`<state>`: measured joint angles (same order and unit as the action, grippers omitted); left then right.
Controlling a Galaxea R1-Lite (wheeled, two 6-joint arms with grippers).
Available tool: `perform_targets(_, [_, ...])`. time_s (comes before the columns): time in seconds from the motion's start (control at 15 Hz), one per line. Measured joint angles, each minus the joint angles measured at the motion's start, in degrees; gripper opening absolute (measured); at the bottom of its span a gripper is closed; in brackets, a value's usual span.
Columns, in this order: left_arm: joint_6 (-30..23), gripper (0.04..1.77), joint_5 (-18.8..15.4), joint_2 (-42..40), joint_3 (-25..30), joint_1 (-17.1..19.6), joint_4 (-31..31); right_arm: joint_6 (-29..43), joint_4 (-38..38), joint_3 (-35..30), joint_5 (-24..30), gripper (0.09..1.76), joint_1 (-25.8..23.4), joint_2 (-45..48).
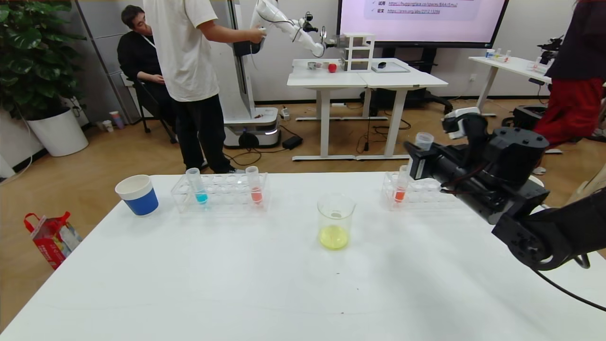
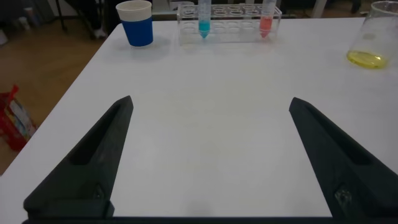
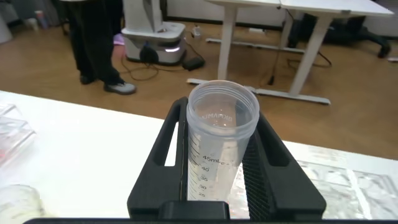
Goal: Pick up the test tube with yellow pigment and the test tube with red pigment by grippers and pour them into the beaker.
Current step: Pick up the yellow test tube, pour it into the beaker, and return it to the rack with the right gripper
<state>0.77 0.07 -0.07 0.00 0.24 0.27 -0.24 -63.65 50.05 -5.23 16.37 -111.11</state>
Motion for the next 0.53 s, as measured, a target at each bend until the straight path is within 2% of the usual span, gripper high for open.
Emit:
perform_targets(0.27, [0.0,1.75,0.0,0.0,0.0,0.0,0.0,0.0,9.5,2.8,-0.1,0.51,-12.1,2.2])
perform_targets(0.53, [0.0,1.75,0.0,0.0,0.0,0.0,0.0,-0.1,19.4,11.8,0.6,0.51,-24.3,2.1])
